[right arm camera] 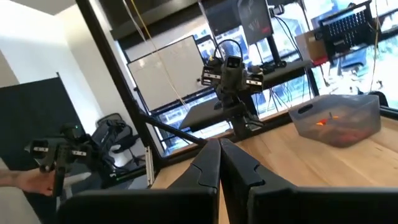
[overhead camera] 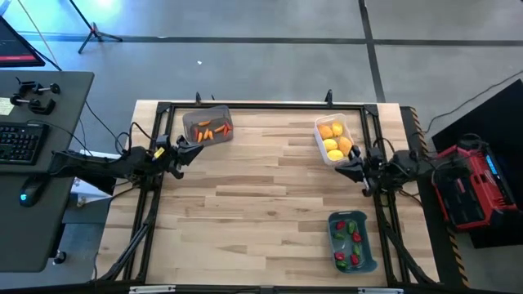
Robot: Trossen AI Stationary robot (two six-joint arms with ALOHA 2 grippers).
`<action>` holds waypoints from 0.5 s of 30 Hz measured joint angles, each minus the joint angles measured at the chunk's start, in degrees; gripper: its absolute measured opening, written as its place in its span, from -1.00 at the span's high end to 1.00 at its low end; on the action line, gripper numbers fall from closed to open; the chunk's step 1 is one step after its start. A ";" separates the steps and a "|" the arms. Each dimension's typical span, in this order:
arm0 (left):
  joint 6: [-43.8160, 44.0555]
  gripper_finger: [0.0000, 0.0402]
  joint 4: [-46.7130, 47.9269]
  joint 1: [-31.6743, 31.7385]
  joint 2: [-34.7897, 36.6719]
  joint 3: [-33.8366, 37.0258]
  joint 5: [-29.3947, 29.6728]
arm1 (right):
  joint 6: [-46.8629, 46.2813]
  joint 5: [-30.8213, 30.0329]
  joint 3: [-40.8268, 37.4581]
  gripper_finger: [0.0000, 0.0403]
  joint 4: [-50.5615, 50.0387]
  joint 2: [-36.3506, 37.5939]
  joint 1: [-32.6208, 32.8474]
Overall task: Sort produce into baskets
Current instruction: Return to Home Position
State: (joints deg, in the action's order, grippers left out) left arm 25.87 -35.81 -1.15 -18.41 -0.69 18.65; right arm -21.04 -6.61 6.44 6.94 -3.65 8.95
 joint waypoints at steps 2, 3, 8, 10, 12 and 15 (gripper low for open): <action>-0.01 1.00 0.00 0.00 0.00 0.00 -0.01 | 1.32 0.16 -2.87 1.00 1.84 1.90 0.00; -0.02 1.00 0.00 0.00 0.00 0.00 0.00 | 1.82 0.08 -4.21 1.00 3.00 2.67 0.00; 0.00 1.00 0.05 0.00 -0.02 0.00 -0.04 | 7.77 -0.05 -5.72 1.00 3.33 3.35 -0.01; -0.02 1.00 0.07 0.00 -0.02 0.00 -0.07 | 10.28 -3.24 -5.84 1.00 2.67 3.38 -0.02; 0.00 1.00 0.22 0.00 -0.02 0.00 -0.08 | 12.14 -7.35 -5.84 1.00 0.18 3.38 -0.02; -0.02 1.00 0.26 0.00 -0.04 0.00 -0.09 | 12.30 -9.63 -5.84 1.00 -3.91 3.32 -0.02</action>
State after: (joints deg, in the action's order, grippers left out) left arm 25.85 -35.55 -1.15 -18.46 -0.69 18.57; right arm -8.74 -16.24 0.60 3.03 -0.33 8.93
